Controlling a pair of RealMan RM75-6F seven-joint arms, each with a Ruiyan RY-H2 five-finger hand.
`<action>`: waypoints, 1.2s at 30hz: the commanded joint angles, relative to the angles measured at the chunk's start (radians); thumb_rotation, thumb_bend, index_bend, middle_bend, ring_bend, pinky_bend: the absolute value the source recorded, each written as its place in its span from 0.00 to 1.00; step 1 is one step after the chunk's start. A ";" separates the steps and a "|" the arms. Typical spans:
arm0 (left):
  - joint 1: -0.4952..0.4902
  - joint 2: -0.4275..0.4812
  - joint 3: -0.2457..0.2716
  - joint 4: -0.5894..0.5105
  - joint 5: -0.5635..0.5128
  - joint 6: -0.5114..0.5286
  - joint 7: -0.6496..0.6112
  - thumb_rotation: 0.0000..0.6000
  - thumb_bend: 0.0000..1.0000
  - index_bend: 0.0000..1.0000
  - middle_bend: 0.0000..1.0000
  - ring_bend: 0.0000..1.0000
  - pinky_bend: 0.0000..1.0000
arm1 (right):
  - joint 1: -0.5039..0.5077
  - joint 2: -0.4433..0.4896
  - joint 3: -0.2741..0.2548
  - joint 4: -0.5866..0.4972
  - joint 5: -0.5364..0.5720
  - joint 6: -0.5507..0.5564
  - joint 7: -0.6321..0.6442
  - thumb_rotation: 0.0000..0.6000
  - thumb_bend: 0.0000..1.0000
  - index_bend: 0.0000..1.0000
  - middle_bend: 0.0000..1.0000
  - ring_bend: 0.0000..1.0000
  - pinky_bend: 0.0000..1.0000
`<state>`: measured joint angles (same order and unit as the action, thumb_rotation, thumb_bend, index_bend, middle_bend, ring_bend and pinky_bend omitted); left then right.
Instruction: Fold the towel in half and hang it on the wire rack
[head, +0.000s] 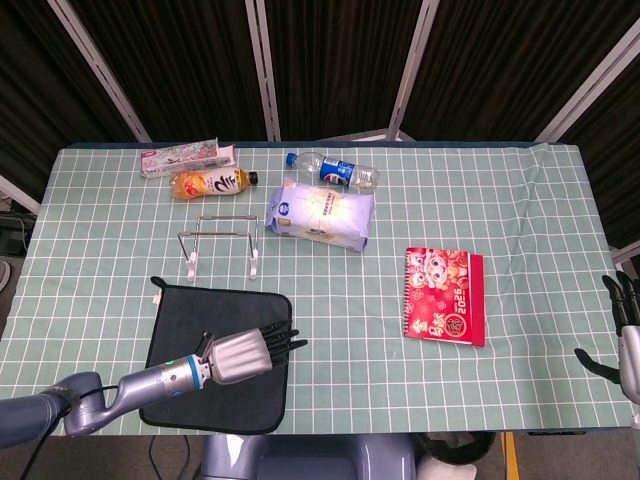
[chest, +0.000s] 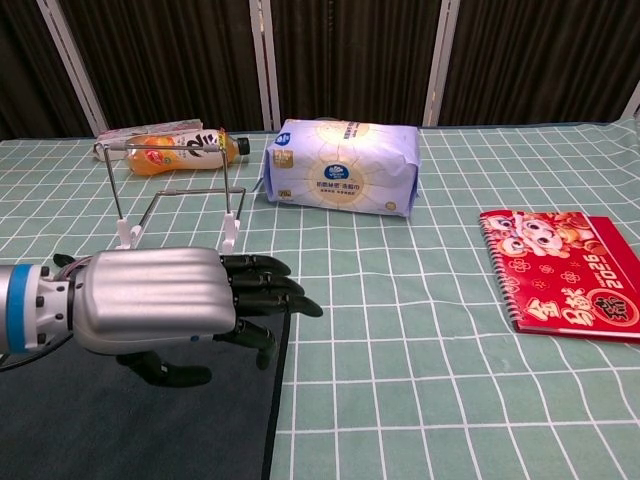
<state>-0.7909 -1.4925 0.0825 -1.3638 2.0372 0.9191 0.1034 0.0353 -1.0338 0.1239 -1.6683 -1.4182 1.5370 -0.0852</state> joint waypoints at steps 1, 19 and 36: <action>-0.007 -0.027 0.014 0.030 -0.003 0.020 -0.009 1.00 0.42 0.36 0.00 0.00 0.00 | 0.000 0.000 0.000 0.000 0.000 0.000 0.000 1.00 0.00 0.00 0.00 0.00 0.00; -0.026 -0.125 0.058 0.118 -0.068 0.029 -0.004 1.00 0.42 0.37 0.00 0.00 0.00 | -0.005 0.006 0.000 0.004 -0.003 0.007 0.019 1.00 0.00 0.00 0.00 0.00 0.00; -0.042 -0.164 0.058 0.133 -0.139 0.014 0.021 1.00 0.43 0.37 0.00 0.00 0.00 | -0.007 0.009 0.001 0.005 -0.003 0.008 0.023 1.00 0.00 0.00 0.00 0.00 0.00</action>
<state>-0.8326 -1.6553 0.1413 -1.2268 1.9027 0.9362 0.1197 0.0284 -1.0252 0.1248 -1.6634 -1.4208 1.5454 -0.0622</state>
